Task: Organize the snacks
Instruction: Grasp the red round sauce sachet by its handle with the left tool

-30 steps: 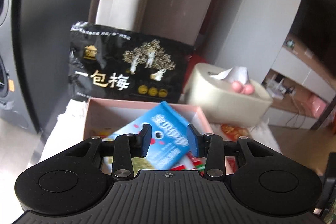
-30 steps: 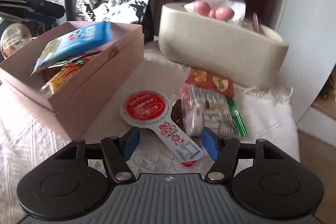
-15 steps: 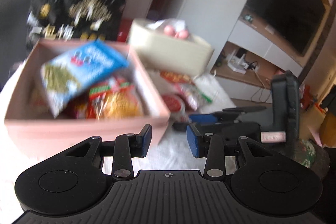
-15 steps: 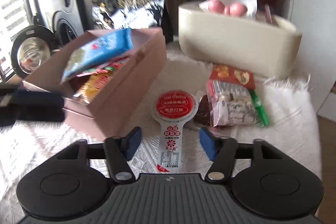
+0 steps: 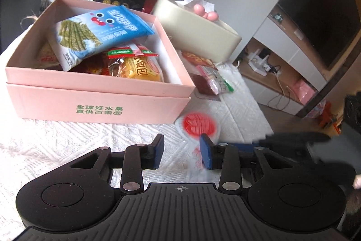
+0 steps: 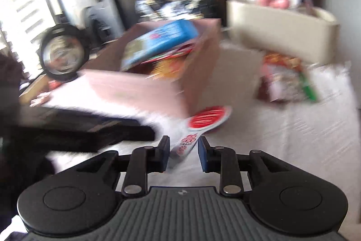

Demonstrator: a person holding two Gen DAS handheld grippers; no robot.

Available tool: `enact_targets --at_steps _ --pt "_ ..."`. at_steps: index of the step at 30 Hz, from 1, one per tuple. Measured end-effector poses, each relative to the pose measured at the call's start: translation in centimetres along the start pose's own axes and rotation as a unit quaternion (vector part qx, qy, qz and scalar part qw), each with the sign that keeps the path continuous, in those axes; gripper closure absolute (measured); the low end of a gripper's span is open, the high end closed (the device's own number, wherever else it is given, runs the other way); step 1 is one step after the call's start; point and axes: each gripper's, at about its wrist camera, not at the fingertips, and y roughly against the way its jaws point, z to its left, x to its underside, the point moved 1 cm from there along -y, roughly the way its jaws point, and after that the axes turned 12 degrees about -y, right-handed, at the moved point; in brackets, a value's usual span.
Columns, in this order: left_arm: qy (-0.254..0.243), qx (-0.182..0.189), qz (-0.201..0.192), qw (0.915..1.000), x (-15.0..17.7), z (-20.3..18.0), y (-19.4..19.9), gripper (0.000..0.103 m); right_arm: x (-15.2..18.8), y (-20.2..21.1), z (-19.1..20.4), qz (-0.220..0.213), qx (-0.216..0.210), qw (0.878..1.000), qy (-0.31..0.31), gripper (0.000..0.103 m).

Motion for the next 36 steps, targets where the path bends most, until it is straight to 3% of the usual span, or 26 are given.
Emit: enact_targets --at_steps 2,4,5,9,13,16,23,25,32,36 --pt "0.001 -0.005 0.0 1.0 0.0 -0.1 0.2 0.064 0.8 0.6 0.6 0.002 -0.021 1.0 0.012 0.072" --pt "-0.003 -0.007 0.0 1.0 -0.1 -0.4 0.1 0.064 1.3 1.2 0.6 -0.01 -0.01 0.999 0.031 0.054" --pt "-0.008 -0.006 0.001 0.9999 -0.1 -0.6 0.0 0.064 1.4 1.4 0.5 -0.019 0.005 0.999 0.034 0.051" --pt "-0.052 0.002 0.023 0.9984 -0.1 -2.6 -1.1 0.064 1.5 2.4 -1.1 -0.051 0.068 0.996 0.031 0.049" --pt "-0.139 -0.019 0.053 0.9887 0.6 -5.5 -2.9 0.064 1.8 2.9 -3.5 -0.067 0.113 0.991 0.018 0.046" --pt "-0.15 -0.018 0.071 0.9859 0.9 -6.1 -4.1 0.064 2.3 2.9 -5.0 -0.062 0.129 0.99 0.0 0.045" --pt "-0.152 -0.039 0.077 0.9846 -0.4 -6.1 -5.6 0.064 3.4 2.3 -7.2 -0.052 0.126 0.99 -0.041 0.039" --pt "-0.157 -0.04 0.075 0.9839 -0.7 -6.2 -6.1 0.063 3.5 2.2 -7.1 -0.051 0.122 0.991 -0.035 0.032" --pt "-0.165 -0.033 0.068 0.9834 -0.7 -6.2 -6.5 0.063 3.8 1.8 -6.8 -0.048 0.119 0.992 -0.01 0.026" --pt "-0.178 -0.035 0.066 0.9812 -0.4 -6.4 -6.4 0.063 3.4 1.8 -7.2 -0.031 0.09 0.995 -0.013 0.011"
